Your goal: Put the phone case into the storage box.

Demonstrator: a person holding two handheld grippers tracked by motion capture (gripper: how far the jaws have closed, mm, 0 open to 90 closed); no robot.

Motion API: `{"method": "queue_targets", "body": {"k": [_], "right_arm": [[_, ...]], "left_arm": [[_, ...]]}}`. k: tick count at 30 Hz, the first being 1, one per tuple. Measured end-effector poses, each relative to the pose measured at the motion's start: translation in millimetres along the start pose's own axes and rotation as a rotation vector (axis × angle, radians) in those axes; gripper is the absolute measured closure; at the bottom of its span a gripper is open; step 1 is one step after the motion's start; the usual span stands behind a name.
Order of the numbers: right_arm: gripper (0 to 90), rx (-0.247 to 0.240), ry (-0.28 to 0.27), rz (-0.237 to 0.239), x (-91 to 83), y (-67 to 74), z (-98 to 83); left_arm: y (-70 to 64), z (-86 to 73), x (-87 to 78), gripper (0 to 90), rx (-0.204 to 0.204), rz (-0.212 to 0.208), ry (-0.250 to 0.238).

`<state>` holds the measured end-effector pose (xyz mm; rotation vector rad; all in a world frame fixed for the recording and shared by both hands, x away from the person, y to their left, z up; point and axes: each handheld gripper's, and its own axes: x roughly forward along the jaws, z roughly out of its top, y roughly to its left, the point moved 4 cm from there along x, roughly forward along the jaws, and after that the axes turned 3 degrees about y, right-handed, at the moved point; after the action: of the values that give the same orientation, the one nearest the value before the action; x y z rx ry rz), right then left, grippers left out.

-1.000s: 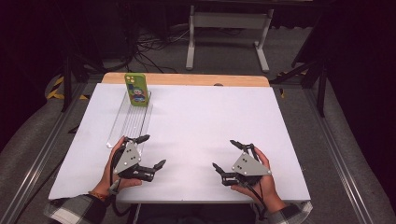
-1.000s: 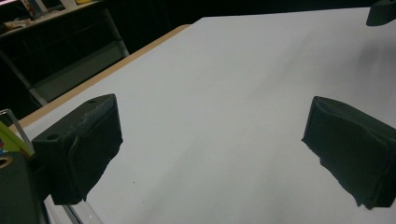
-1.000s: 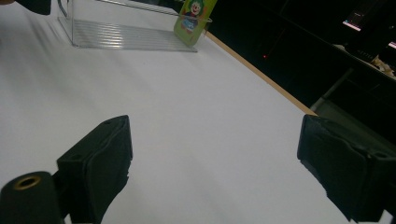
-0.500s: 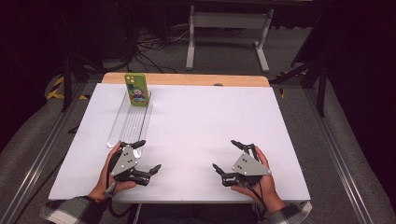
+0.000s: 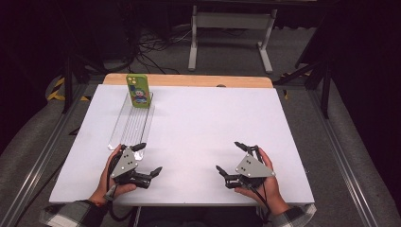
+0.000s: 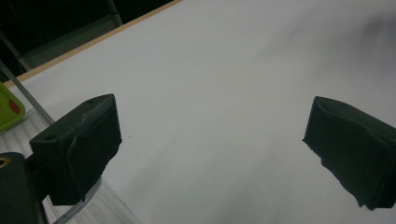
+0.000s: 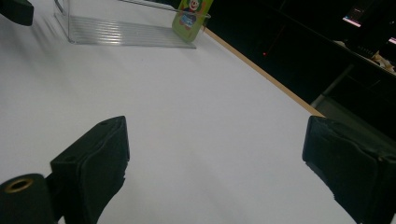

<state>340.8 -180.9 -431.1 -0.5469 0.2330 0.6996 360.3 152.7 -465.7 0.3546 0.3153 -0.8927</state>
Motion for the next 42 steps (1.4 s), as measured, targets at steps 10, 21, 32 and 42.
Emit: {"method": "queue_targets", "body": {"k": [10,21,32,42], "right_arm": [[8.5,-0.001,0.005,-0.004,2.8,0.8,2.7],[8.6,0.005,0.007,-0.003,3.9,1.5,1.7],[8.9,0.023,-0.004,-0.011,3.7,-4.2,0.1],[8.9,0.031,0.011,-0.012,6.6,-7.1,-4.5]], "left_arm": [[1.1,-0.6,-2.8,4.4,-0.025,-0.018,-0.019],[1.1,0.2,-1.6,4.4,-0.026,-0.013,-0.016],[2.2,-2.2,1.1,4.4,-0.030,-0.021,0.002],[5.2,-2.6,1.0,4.8,-0.053,-0.012,0.007]]}}
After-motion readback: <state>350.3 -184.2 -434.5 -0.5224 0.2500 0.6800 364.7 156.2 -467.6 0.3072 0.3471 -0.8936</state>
